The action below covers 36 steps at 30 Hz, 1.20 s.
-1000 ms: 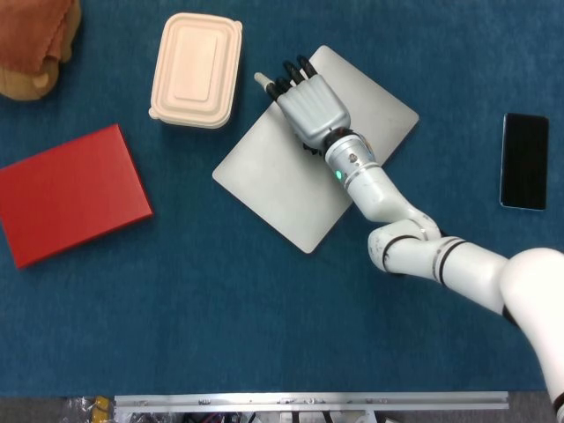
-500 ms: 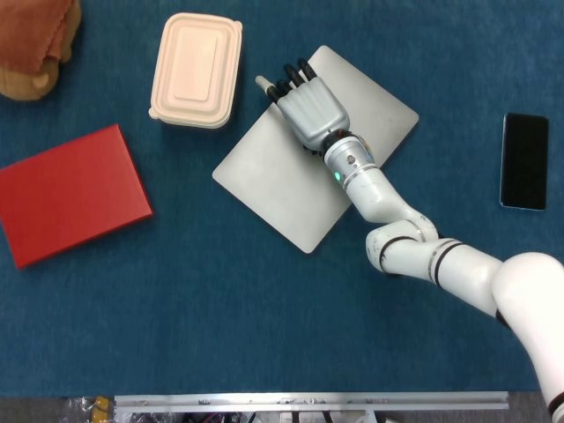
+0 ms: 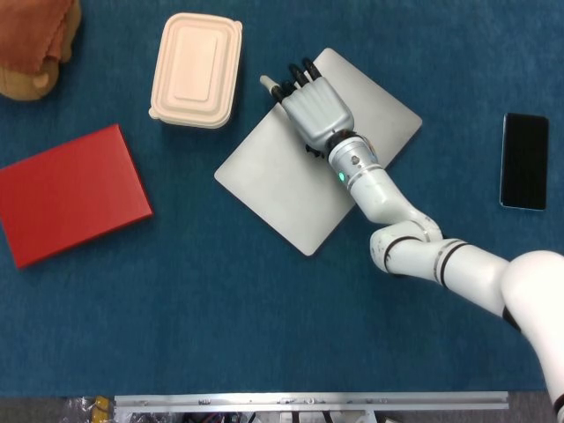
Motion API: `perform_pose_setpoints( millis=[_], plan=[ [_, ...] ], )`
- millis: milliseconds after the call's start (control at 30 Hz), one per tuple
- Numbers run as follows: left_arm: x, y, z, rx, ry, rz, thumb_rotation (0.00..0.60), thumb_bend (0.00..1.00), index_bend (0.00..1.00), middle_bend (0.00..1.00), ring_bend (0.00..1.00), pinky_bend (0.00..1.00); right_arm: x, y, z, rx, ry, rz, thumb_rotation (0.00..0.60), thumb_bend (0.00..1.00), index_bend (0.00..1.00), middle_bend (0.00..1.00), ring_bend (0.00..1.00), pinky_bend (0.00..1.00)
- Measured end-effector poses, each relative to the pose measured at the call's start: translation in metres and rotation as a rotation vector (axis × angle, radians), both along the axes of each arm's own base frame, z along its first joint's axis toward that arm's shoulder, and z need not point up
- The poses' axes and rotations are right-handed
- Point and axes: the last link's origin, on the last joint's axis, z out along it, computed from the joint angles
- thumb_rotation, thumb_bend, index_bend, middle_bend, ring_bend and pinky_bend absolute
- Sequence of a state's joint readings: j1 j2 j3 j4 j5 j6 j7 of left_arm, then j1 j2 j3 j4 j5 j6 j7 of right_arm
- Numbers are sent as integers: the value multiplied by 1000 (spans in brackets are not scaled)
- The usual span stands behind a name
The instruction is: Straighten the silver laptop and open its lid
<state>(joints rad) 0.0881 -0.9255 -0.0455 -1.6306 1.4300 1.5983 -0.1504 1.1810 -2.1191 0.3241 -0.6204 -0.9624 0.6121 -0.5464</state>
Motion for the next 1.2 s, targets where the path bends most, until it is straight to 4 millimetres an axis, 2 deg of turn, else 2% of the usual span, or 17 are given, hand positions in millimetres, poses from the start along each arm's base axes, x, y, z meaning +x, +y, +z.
perform_pose_setpoints(
  millis=[300,767,933,1200],
  plan=[
    [0,-1,0,0,-5,-9,600,137,6,0,0,0,-3,6,6,0,-3,12,600,1000,0,347,16,40],
    [0,-5,0,0,-14,-24,600,137,6,0,0,0,-25,21,36,-12,-7,-33,600,1000,0,380,45,40],
    [2,-3,-2,-4,-14,-28,600,138,6,0,0,0,-32,17,52,-44,-3,-52,600,1000,0,363,45,40],
    [4,1,-6,-15,-10,-29,600,138,6,0,0,0,-44,11,51,-49,14,-69,600,1000,0,334,46,40]
  ],
)
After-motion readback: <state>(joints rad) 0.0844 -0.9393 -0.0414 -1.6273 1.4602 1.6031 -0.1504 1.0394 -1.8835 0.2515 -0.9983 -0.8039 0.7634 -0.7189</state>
